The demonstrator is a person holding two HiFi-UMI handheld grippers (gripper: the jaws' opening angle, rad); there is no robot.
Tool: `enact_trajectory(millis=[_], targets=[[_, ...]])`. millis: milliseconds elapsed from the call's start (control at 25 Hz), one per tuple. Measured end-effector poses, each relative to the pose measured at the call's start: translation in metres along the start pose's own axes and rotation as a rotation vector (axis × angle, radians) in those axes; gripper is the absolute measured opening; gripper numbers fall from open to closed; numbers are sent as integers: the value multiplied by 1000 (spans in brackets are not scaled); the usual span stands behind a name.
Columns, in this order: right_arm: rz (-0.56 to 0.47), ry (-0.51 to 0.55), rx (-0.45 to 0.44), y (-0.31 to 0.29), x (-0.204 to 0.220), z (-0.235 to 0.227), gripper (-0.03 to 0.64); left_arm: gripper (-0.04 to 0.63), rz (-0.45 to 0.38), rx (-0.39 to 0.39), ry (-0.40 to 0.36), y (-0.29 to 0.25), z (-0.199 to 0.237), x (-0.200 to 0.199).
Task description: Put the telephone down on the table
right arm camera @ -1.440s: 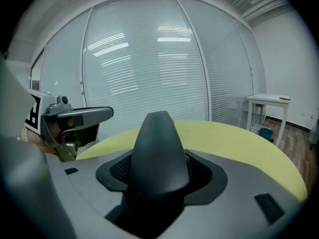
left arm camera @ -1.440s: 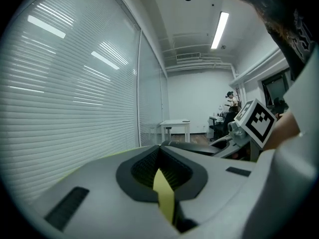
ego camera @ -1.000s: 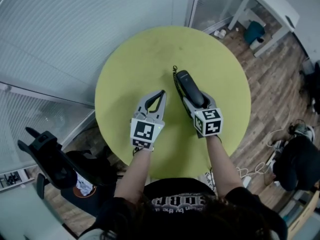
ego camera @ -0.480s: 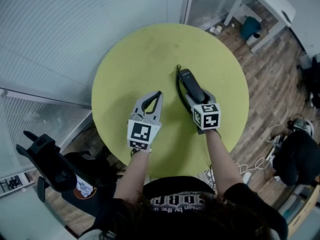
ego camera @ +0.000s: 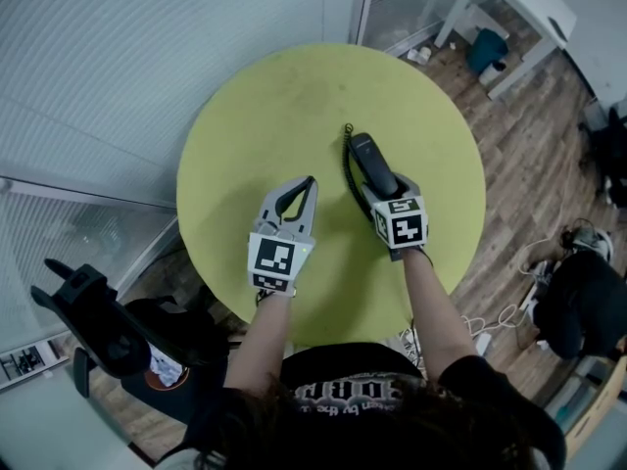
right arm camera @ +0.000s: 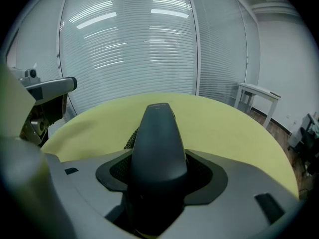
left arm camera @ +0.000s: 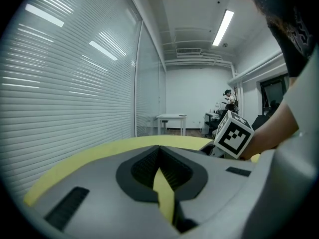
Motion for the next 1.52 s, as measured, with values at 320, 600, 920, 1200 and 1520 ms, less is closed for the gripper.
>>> enact_trajectory(millis=[320,600,920,1200,1520], targets=[[18,-12,-1,1,2,0,287,-5,4,10,-4,4,-4,-5],[-28,-48,-55,14,-2,0,288,-5,16,-4,-15,11,-9,-9],[-122,-79,-75,54,-14,-3,288,-5,23,-31,-11,23,-19,-17],[-258,-78,-114,103,-33,9,287,-5,13,-57,-19,38,-37,-36],[-375,-48,-141,155,-42,20,207,-5,-20,-103,-24,60,-57,-59]])
Point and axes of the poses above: the fingertips, and each gripper's own axes: y backward along the fingers, z to its left, x out of its underside, the point moved 7 cm from there along y, backward along the fingers, and after that the axes turned 6 degrees about -y, right-handed, at the moved point
